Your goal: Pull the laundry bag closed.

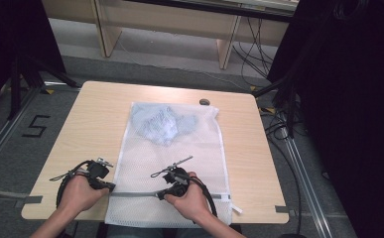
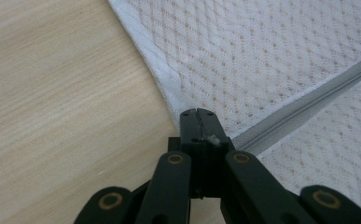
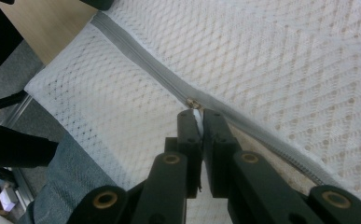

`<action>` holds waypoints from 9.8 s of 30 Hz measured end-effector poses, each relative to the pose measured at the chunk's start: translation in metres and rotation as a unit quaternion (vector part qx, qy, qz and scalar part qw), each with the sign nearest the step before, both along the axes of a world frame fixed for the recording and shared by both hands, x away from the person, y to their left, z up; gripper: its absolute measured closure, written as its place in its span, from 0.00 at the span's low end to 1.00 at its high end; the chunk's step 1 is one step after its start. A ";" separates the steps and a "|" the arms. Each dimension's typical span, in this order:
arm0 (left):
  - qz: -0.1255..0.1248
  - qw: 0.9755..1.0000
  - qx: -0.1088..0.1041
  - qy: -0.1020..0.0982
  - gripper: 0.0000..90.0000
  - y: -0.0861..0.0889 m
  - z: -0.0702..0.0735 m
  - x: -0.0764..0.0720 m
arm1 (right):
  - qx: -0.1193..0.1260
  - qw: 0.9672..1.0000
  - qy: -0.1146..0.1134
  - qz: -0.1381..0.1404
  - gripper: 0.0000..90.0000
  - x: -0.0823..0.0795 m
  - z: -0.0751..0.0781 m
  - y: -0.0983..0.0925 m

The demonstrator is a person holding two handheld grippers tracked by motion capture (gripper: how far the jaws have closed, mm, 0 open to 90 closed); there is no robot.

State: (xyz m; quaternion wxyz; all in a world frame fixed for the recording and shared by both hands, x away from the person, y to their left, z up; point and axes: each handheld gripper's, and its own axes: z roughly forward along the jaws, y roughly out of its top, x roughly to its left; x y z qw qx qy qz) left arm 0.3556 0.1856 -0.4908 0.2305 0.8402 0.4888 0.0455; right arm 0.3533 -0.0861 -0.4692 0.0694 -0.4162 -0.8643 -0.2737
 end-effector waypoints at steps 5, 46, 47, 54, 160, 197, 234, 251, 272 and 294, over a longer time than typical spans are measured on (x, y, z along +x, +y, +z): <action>0.000 1.000 0.000 0.000 1.00 0.000 0.000 0.000 | 0.000 1.000 0.004 -0.001 0.97 0.001 0.001 -0.004; -0.001 1.000 -0.001 -0.002 1.00 0.000 0.000 0.000 | -0.002 1.000 -0.003 -0.008 0.97 0.000 0.001 -0.022; -0.002 1.000 0.000 -0.001 1.00 0.000 0.000 0.000 | -0.002 1.000 -0.001 -0.011 0.97 0.000 0.001 -0.022; -0.002 1.000 0.000 -0.001 1.00 0.000 0.000 0.000 | -0.002 1.000 -0.007 -0.013 0.97 0.000 0.003 -0.025; 0.002 1.000 -0.001 0.000 1.00 0.000 0.000 0.000 | -0.015 0.998 0.021 -0.061 0.97 -0.002 0.008 -0.068; -0.001 1.000 0.000 0.000 1.00 0.001 0.000 0.000 | -0.011 0.997 0.029 -0.068 0.97 -0.003 0.008 -0.081; -0.001 1.000 -0.002 0.003 1.00 0.000 0.000 0.000 | -0.014 0.996 0.029 -0.086 0.97 -0.004 0.008 -0.101; -0.003 1.000 0.001 -0.001 1.00 0.001 0.000 0.001 | -0.012 0.996 0.024 -0.083 0.97 -0.004 0.008 -0.107; -0.001 1.000 -0.001 -0.001 1.00 0.001 0.000 0.001 | -0.009 0.995 0.023 -0.094 0.97 -0.004 0.010 -0.116; 0.012 1.000 -0.007 0.006 1.00 0.000 0.000 -0.001 | -0.007 0.994 0.024 -0.108 0.97 -0.005 0.011 -0.132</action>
